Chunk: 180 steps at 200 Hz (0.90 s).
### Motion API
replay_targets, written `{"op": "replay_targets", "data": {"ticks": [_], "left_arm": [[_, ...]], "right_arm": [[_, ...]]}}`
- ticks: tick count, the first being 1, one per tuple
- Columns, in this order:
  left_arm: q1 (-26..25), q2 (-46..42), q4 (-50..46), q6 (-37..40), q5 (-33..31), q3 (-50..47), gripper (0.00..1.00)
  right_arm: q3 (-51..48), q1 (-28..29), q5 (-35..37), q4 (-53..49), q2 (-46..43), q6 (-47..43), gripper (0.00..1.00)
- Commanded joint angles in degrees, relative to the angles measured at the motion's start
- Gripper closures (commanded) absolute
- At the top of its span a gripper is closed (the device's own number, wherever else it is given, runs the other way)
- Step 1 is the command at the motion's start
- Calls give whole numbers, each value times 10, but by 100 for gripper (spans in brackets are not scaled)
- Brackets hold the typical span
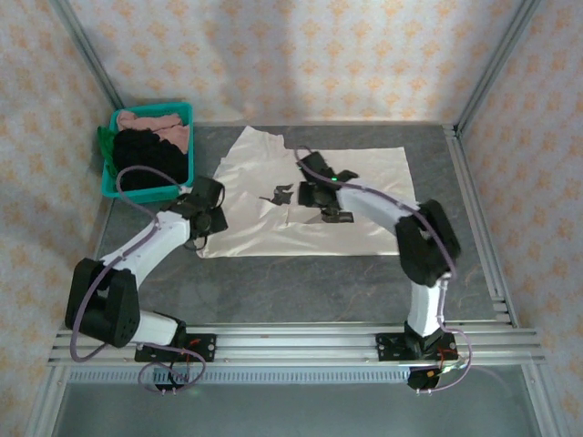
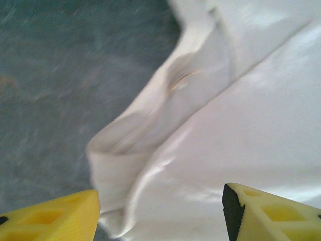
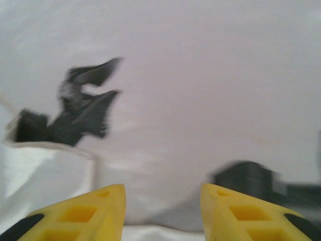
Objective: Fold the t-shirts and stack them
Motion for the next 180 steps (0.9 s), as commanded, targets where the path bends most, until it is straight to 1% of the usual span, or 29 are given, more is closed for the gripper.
{"op": "replay_targets", "data": {"ticks": [1,20,41,63,84,105,131,149,180], "left_arm": [[-15,64,9,27,23,25,35],[-14,89,34,15,32,0,37],[4,81,47,-17,31,-57,37],[32,64,46,-33,33,-102,37],[53,43,41,-39,29,-129,38],[70,23,35,-40,28,-143,38],[73,2,16,-39,22,-145,36],[73,-23,-2,-35,17,-140,36],[71,-74,-49,-16,-2,-103,29]], "right_arm": [[-98,-87,36,-20,-61,42,57],[-184,-155,3,-1,-95,69,59],[-246,-188,-11,10,-111,79,62],[-274,-233,-7,3,-110,91,68],[-297,-288,-11,8,-117,102,68],[-309,-326,-21,17,-124,96,67],[-304,-335,-28,8,-142,85,66],[-304,-335,-54,12,-172,78,62],[-293,-332,-67,12,-225,71,57]]}}
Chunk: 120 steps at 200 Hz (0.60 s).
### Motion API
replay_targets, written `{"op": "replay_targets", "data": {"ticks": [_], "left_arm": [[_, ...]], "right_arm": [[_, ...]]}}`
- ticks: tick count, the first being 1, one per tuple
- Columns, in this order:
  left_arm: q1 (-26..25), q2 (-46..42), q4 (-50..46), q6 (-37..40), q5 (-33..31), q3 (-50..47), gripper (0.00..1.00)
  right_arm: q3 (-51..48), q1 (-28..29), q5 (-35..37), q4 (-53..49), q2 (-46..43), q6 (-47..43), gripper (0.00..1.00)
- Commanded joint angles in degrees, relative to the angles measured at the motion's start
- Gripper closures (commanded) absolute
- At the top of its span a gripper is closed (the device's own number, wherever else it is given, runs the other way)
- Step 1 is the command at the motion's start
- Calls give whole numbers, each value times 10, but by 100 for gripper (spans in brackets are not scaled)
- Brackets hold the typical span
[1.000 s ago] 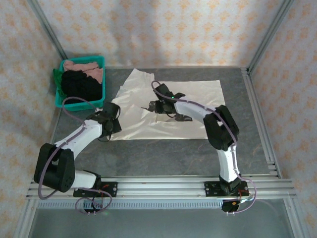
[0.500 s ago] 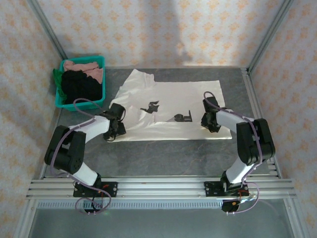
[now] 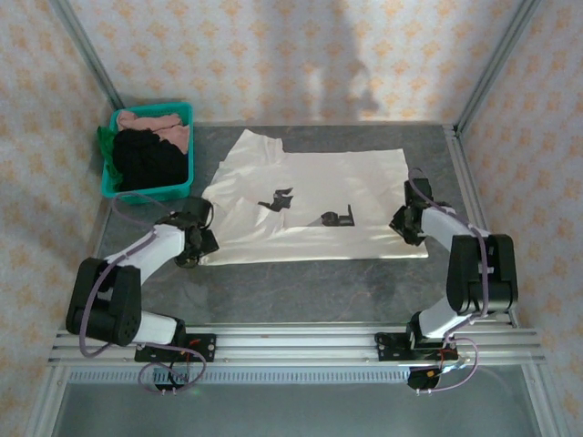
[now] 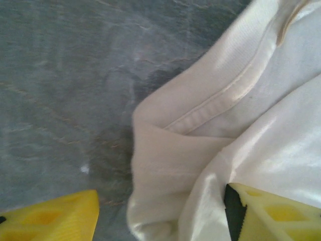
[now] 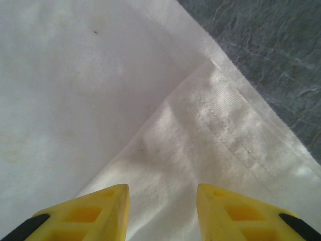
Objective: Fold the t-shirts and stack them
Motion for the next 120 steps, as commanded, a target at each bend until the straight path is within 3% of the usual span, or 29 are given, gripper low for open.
{"op": "replay_targets", "data": {"ticks": [1,26,54,87,120], "left_arm": [[1,-40,-62,13,-37,35,28],[-31,-22,-67,29,-39,118,26],[-72,80,-66,59,-31,266,26],[-67,242,-81,91,-42,487,27],[-39,466,-147,123,-23,784,30]], "right_arm": [[8,-1,-7,-11,-49,-11,57],[50,12,-13,-1,-47,-26,48],[138,25,-21,-4,0,-65,35],[281,21,28,-48,108,-109,28],[461,1,38,-113,271,-134,31]]}}
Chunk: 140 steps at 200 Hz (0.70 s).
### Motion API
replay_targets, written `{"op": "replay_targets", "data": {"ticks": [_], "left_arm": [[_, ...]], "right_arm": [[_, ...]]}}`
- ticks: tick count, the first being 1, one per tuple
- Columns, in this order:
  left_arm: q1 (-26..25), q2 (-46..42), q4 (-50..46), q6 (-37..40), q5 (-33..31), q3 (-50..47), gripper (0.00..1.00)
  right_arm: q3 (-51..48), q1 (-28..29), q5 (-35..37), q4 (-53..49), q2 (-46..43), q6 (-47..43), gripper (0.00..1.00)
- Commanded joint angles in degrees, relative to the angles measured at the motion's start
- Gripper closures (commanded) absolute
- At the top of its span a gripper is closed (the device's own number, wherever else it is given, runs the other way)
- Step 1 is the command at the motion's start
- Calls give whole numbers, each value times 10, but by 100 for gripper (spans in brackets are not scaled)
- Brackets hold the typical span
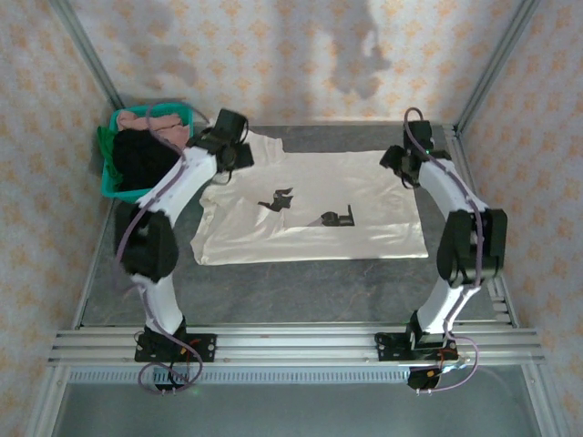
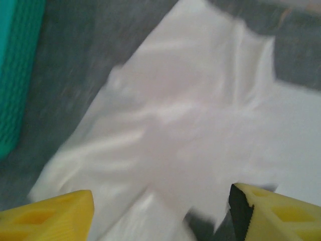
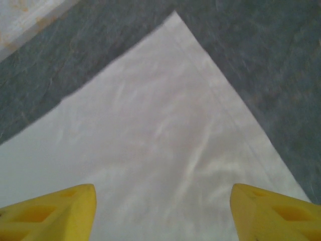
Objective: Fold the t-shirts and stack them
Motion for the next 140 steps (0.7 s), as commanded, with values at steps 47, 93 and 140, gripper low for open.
{"op": "replay_targets", "data": {"ticks": [47,93,140], "left_arm": [[57,379,-146,36,-9,511,28],[90,447,-73,-7,59,505,26],[98,483,-47,-3,123,505,26]], "right_arm": [[312,-32,32,-146,266,-73,32],[517,-32,28,-233,412,-98,33],[601,-34,29,-260,485,-90,35]]}}
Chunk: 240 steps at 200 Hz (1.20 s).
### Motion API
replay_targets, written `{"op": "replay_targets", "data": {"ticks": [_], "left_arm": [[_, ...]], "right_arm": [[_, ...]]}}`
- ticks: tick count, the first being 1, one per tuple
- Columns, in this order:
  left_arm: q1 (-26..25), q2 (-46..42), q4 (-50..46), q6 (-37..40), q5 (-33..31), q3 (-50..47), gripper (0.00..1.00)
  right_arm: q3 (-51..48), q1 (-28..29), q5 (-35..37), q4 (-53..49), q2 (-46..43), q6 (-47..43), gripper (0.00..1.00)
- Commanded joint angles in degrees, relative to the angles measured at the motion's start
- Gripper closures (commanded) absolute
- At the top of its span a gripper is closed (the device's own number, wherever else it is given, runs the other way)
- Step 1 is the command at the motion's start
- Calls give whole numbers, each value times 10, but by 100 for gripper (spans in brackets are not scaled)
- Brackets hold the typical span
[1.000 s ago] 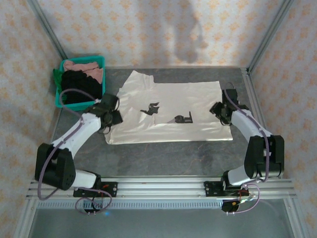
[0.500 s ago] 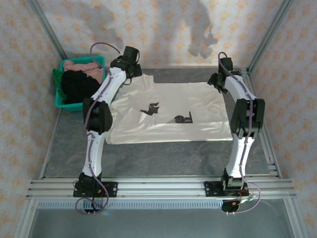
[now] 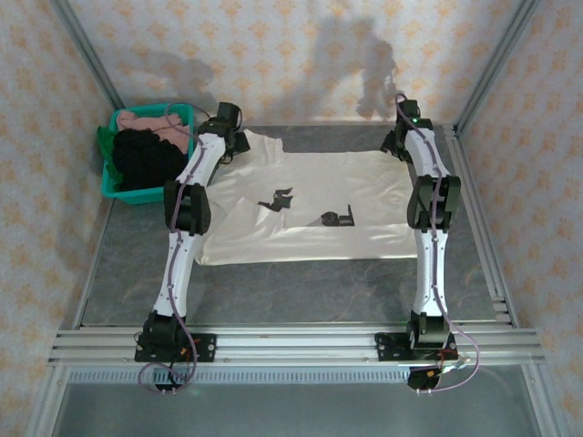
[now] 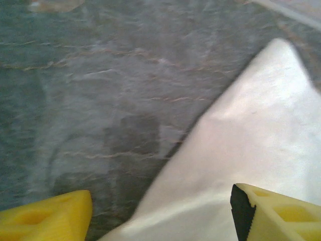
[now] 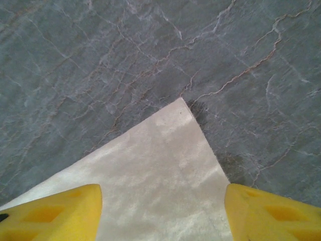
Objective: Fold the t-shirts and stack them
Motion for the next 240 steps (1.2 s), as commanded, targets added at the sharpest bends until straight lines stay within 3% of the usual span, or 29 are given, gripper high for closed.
{"op": "replay_targets", "data": {"ticks": [1,21,41,92,96,112,144,183,232,235,240], "left_arm": [[4,25,17,-5,56,11,26],[6,42,20,-8,103,15,29],[6,51,12,-2,116,17,38],[15,17,-3,7,171,16,95],[17,12,-3,5,180,16,100],[21,-13,-7,-2,206,16,100],[22,-73,-26,10,197,2,100],[22,-145,-32,26,189,-66,100],[16,-299,47,29,213,-287,100],[15,-307,51,30,212,-297,100],[13,-319,57,33,209,-315,100]], "right_arm": [[29,-1,12,-43,26,-2,35],[43,-2,-4,-46,38,1,38],[50,-2,-1,-47,43,2,51],[59,-4,-16,-39,27,-4,100],[59,-4,-17,-39,24,-4,100],[57,-4,-21,-41,10,-5,100],[38,-4,-32,-44,-39,-4,100],[-93,-2,-42,22,-152,-1,100],[-278,-4,-12,119,-260,-3,100],[-277,-4,-10,120,-255,-3,99],[-270,-4,-5,119,-248,-3,88]]}}
